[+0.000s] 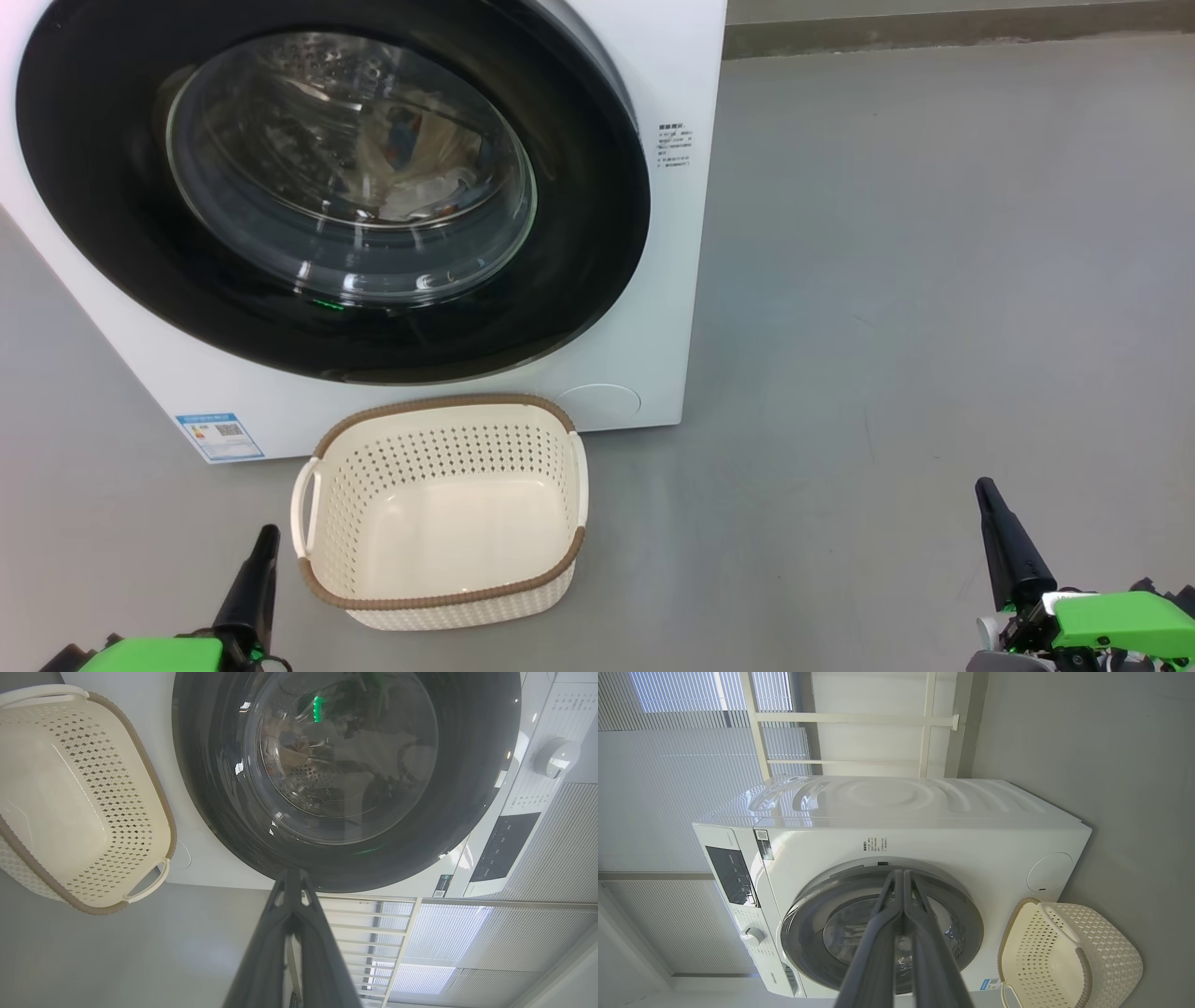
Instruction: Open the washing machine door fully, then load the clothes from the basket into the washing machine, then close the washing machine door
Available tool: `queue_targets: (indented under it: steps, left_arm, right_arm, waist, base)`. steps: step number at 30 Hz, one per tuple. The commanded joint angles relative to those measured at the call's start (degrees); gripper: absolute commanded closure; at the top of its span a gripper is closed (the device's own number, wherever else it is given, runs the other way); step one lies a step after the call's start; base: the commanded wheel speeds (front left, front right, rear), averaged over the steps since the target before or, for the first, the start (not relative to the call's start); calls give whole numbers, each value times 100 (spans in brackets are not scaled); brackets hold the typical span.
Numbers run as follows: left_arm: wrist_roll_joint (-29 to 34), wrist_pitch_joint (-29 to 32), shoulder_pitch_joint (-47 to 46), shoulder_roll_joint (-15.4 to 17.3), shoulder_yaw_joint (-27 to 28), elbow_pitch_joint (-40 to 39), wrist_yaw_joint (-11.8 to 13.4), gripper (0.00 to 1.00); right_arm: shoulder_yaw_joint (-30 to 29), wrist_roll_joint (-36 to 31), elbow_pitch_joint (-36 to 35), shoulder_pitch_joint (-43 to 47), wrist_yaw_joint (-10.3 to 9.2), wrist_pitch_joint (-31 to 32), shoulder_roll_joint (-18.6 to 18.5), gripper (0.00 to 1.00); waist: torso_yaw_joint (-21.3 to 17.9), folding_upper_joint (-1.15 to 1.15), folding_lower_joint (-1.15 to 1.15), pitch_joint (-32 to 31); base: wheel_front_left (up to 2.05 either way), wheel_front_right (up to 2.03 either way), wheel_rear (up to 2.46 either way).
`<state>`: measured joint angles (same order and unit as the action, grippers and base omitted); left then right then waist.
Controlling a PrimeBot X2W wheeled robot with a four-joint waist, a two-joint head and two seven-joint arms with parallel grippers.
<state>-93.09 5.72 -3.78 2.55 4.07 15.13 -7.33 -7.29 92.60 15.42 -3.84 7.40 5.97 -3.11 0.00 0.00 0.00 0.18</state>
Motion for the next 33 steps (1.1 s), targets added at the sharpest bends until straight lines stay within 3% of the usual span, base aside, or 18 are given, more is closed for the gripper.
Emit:
queue_targets:
  steps: [1, 33]
  left_arm:
    - [52, 37, -237, 71, 196, -110, -15, 100]
    - [70, 54, -239, 56, 217, -110, -15, 100]
  right_arm:
    - [112, -14, -142, -231, 9, 23, -5, 100]
    - [96, -28, -141, -233, 9, 36, 6, 100]
  waist:
    - [0, 0, 0, 0]
    - [0, 0, 0, 0]
  base:
    - [0, 0, 0]
    - [0, 0, 0]
